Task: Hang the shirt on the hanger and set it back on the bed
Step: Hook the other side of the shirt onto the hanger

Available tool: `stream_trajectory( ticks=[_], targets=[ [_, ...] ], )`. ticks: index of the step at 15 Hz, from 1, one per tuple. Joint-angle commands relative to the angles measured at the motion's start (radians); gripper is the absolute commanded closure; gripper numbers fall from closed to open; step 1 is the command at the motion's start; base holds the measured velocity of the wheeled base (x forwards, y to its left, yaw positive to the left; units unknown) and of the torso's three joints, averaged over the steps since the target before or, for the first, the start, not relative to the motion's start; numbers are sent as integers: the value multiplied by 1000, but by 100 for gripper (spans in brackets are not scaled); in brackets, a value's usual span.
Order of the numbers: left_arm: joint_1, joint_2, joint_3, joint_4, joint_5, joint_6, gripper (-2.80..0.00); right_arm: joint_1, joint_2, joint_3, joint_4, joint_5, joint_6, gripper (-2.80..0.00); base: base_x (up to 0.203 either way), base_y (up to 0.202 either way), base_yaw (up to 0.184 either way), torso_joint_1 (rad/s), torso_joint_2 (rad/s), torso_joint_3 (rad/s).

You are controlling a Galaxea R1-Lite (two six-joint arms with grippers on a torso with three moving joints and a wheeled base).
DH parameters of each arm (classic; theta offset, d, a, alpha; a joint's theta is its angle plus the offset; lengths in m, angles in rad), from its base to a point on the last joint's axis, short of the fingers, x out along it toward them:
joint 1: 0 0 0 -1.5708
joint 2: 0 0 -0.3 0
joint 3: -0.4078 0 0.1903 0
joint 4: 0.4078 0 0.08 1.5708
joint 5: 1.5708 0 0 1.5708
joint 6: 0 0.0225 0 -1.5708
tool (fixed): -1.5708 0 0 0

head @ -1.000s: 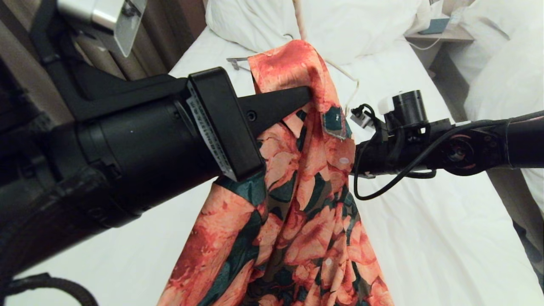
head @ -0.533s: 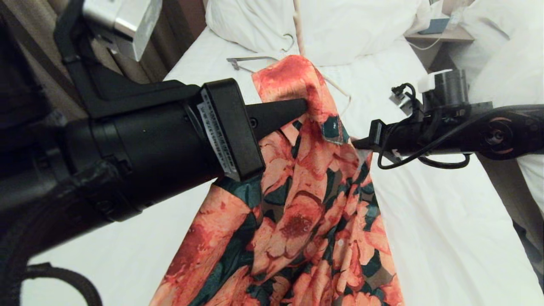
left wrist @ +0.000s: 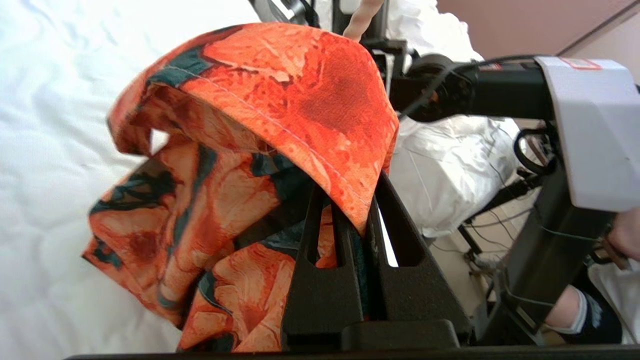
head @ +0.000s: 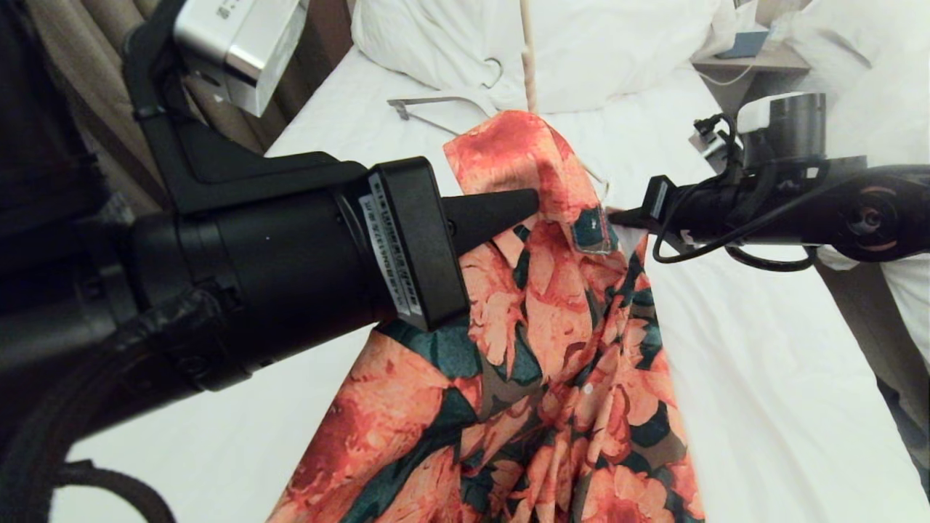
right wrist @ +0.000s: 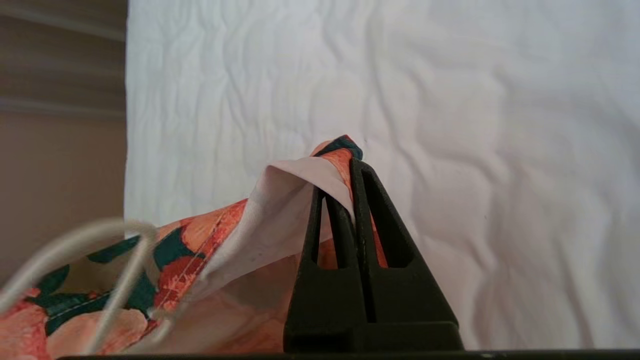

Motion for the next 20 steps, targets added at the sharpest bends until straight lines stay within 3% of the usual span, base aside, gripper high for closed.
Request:
stream_trajectory(
  ticks=[1, 10, 16, 20],
  targets=[
    [-18, 3, 4, 4, 1, -3, 0, 2, -2, -17, -1, 2, 1, 0, 0, 0, 0, 0, 0, 0],
    [-72, 40, 5, 45, 5, -22, 0, 11, -66, -33, 6, 2, -11, 0, 0, 0, 0, 0, 0, 0],
    [-74, 40, 17, 29, 29, -27, 0, 141, -223, -15, 16, 0, -29, 0, 0, 0, 0, 0, 0, 0],
    [-75, 55, 93, -213, 27, -27, 0, 245, -274, -26, 16, -13, -48, 0, 0, 0, 0, 0, 0, 0]
  ],
)
